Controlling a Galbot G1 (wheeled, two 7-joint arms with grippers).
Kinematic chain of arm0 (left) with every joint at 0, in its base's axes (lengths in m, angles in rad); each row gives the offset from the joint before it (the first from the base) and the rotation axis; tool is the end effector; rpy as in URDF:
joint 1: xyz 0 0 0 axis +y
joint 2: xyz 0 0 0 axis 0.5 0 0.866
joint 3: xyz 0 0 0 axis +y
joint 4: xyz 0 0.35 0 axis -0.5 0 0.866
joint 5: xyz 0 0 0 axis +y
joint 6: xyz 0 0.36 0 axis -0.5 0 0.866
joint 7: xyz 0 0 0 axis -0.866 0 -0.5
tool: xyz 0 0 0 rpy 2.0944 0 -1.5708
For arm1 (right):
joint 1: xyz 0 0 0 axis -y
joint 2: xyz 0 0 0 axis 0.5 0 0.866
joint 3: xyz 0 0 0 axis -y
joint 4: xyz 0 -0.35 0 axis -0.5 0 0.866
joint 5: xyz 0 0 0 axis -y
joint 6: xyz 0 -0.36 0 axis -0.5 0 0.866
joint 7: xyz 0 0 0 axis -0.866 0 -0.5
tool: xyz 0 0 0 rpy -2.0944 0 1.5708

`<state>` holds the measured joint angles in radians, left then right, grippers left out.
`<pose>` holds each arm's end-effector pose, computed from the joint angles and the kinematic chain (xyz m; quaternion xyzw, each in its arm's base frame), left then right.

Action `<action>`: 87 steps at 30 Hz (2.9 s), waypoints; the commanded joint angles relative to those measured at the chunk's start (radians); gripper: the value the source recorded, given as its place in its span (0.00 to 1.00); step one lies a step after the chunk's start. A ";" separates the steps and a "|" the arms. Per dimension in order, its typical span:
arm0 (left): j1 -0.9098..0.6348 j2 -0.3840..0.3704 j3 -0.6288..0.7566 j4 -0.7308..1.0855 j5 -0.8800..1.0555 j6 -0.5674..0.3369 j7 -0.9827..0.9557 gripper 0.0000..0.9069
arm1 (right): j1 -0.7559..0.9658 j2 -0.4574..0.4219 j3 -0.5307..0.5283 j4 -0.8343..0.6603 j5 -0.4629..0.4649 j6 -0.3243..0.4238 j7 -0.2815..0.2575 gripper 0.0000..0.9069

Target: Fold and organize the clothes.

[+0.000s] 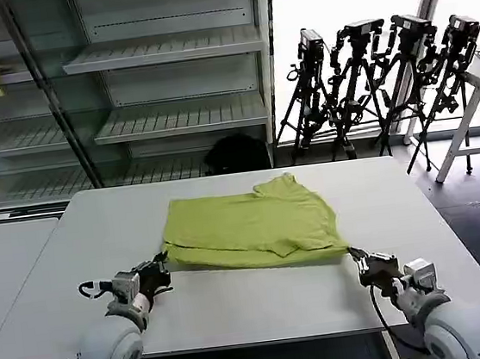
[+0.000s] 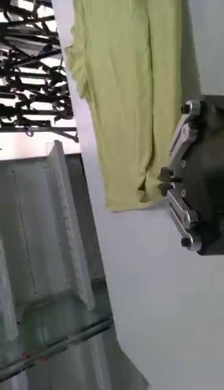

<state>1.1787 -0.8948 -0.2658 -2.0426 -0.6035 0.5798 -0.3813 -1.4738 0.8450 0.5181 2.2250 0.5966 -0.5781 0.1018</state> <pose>0.2816 0.0528 -0.2355 -0.0487 -0.9699 -0.1007 0.2164 0.2191 -0.0857 -0.2083 0.1456 -0.9583 0.0870 0.2300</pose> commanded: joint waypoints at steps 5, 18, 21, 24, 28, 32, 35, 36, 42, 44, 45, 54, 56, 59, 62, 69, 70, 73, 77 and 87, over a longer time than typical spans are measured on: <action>0.305 0.012 -0.081 -0.196 0.074 -0.002 -0.056 0.00 | -0.234 -0.044 0.069 0.144 0.001 0.001 -0.001 0.00; 0.466 0.006 -0.116 -0.295 0.179 -0.003 -0.096 0.00 | -0.420 -0.095 0.177 0.211 0.006 0.025 -0.004 0.00; 0.437 0.005 -0.113 -0.273 0.180 -0.003 -0.099 0.00 | -0.404 -0.087 0.176 0.212 0.013 0.029 0.002 0.00; 0.411 0.011 -0.108 -0.264 0.168 -0.003 -0.101 0.00 | -0.369 -0.082 0.176 0.203 0.003 0.049 0.009 0.64; 0.384 0.015 -0.099 -0.249 0.157 -0.002 -0.098 0.00 | -0.276 -0.068 0.174 0.153 -0.012 0.088 0.018 0.97; 0.360 0.010 -0.081 -0.234 0.158 -0.002 -0.095 0.00 | -0.152 -0.062 0.115 0.058 -0.040 0.120 0.004 0.91; 0.354 0.009 -0.077 -0.231 0.157 -0.003 -0.092 0.00 | -0.075 -0.048 0.050 0.012 -0.044 0.118 -0.007 0.86; 0.352 0.009 -0.076 -0.230 0.157 -0.003 -0.091 0.00 | -0.057 -0.046 0.033 0.002 -0.043 0.117 -0.013 0.86; 0.343 0.008 -0.075 -0.226 0.154 -0.003 -0.087 0.00 | 0.033 -0.033 -0.045 -0.076 -0.034 0.110 -0.041 0.62; 0.340 0.007 -0.073 -0.228 0.153 -0.003 -0.087 0.00 | 0.042 -0.031 -0.062 -0.092 -0.038 0.108 -0.050 0.62; 0.339 0.006 -0.072 -0.228 0.154 -0.003 -0.086 0.00 | 0.043 -0.030 -0.068 -0.098 -0.039 0.108 -0.053 0.62; 0.327 0.006 -0.062 -0.229 0.153 -0.002 -0.087 0.00 | 0.083 0.008 -0.112 -0.171 -0.074 0.114 -0.089 0.00; 0.327 0.006 -0.062 -0.231 0.153 -0.002 -0.088 0.00 | 0.086 0.016 -0.121 -0.185 -0.084 0.114 -0.100 0.00; 0.327 0.008 -0.065 -0.235 0.151 -0.003 -0.088 0.00 | 0.081 0.022 -0.129 -0.194 -0.093 0.118 -0.120 0.00; 0.326 0.008 -0.065 -0.238 0.150 -0.002 -0.089 0.00 | 0.063 0.023 -0.123 -0.182 -0.101 0.128 -0.135 0.00; 0.319 0.019 -0.069 -0.243 0.138 -0.003 -0.090 0.00 | 0.017 0.001 -0.073 -0.125 -0.092 0.125 -0.134 0.00; 0.317 0.024 -0.071 -0.244 0.132 -0.003 -0.091 0.00 | 0.011 -0.002 -0.068 -0.116 -0.091 0.123 -0.130 0.00; 0.322 0.038 -0.080 -0.255 0.121 -0.003 -0.088 0.00 | -0.026 -0.011 -0.038 -0.080 -0.088 0.114 -0.114 0.00; 0.358 0.047 -0.098 -0.272 0.117 -0.002 -0.084 0.00 | -0.113 -0.030 0.030 0.002 -0.051 0.093 -0.085 0.00; 0.445 0.023 -0.085 -0.282 0.200 -0.003 -0.084 0.00 | -0.315 -0.059 0.121 0.138 -0.049 0.081 -0.062 0.00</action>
<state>1.5782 -0.8718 -0.3492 -2.3211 -0.4367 0.5768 -0.4674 -1.6810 0.7977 0.5822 2.2846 0.5380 -0.4909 0.0299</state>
